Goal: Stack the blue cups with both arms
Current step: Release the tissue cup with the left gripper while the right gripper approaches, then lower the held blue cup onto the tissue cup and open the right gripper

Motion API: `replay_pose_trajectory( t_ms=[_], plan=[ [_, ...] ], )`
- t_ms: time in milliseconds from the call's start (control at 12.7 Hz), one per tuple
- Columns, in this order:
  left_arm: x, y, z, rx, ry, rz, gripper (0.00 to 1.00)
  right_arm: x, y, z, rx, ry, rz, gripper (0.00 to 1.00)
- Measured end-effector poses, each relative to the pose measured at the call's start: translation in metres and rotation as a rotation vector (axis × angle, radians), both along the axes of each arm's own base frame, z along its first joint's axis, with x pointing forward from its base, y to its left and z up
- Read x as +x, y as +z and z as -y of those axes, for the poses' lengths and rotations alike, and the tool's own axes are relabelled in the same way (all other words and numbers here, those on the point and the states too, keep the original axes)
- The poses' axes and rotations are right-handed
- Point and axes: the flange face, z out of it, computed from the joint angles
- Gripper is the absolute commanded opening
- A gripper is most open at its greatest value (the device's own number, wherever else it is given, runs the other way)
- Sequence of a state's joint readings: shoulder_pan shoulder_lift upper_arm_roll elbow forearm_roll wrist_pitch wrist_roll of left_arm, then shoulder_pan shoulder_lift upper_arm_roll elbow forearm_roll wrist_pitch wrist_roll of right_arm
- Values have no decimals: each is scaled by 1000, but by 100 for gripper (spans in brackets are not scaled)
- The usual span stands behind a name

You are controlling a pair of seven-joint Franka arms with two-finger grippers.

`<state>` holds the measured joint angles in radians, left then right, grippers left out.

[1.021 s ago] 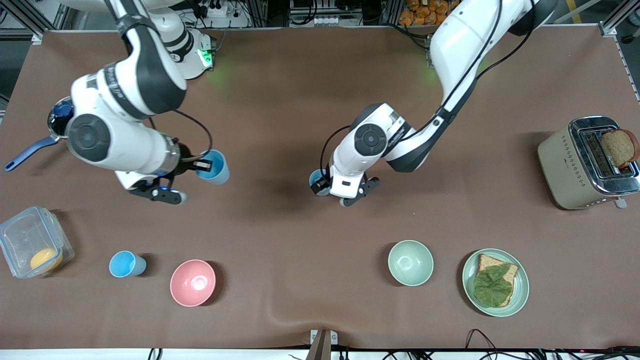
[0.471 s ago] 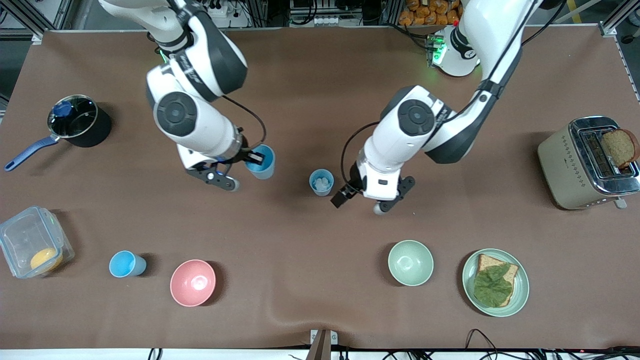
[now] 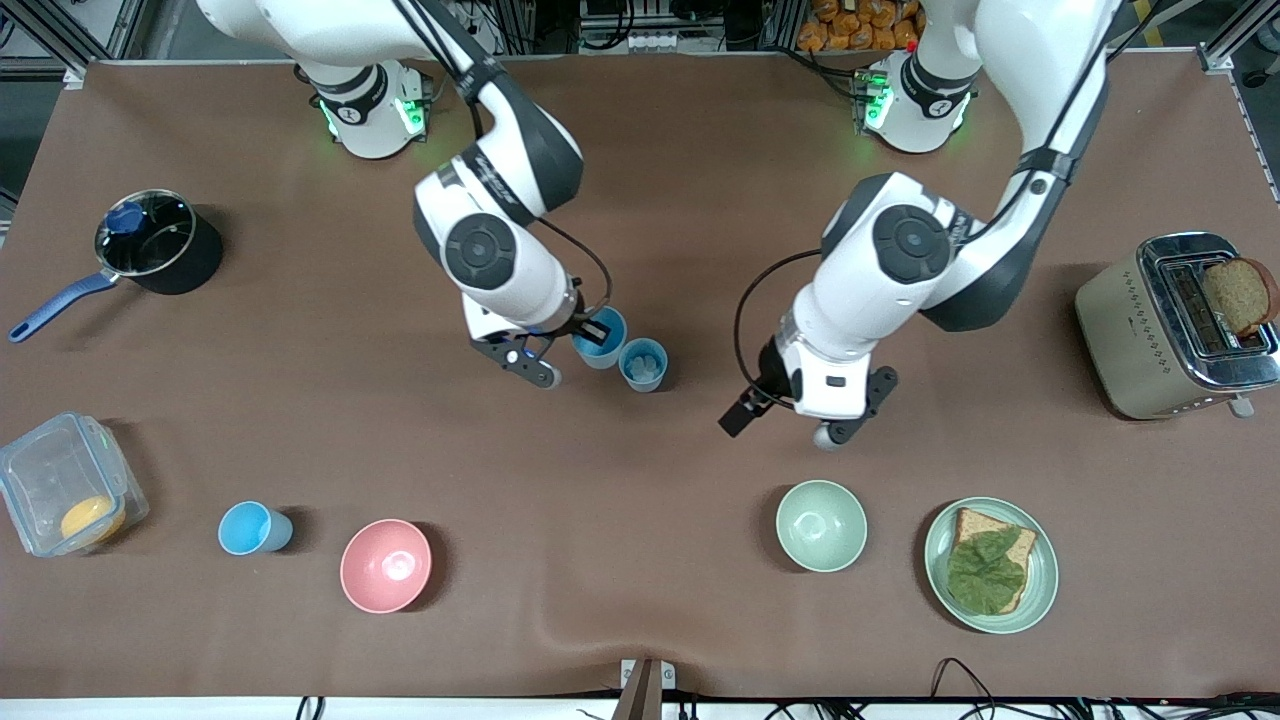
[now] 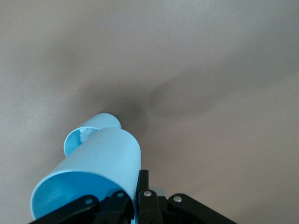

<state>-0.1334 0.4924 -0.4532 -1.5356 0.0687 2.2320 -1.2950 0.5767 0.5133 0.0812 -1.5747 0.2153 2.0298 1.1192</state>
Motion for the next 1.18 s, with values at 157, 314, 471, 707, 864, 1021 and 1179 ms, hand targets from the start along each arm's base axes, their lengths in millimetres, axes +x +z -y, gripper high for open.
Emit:
replay_pose_trajectory(
  t_ms=[157, 314, 471, 707, 864, 1021, 1179],
  plan=[
    [5, 6, -17, 21, -32, 3, 100, 0, -8, -12, -2, -41, -2, 0],
    [11, 11, -35, 37, -53, 6, 100, -2, -10, -27, -2, -67, -3, 0],
    [16, 16, -53, 51, -56, 2, 100, -7, -17, -38, -7, -74, -10, 0],
    [23, 20, -77, 71, -93, 6, 100, -2, -28, -42, -13, -88, -17, 0],
    [30, 23, -100, 89, -144, 19, 100, -1, -31, -45, -14, -103, -19, 0],
    [37, 27, -133, 116, -214, 22, 100, -1, -31, -47, -13, -112, -18, 0],
    [43, 27, -166, 137, -279, 17, 100, -1, -31, -48, -10, -115, -14, 0]
  ],
)
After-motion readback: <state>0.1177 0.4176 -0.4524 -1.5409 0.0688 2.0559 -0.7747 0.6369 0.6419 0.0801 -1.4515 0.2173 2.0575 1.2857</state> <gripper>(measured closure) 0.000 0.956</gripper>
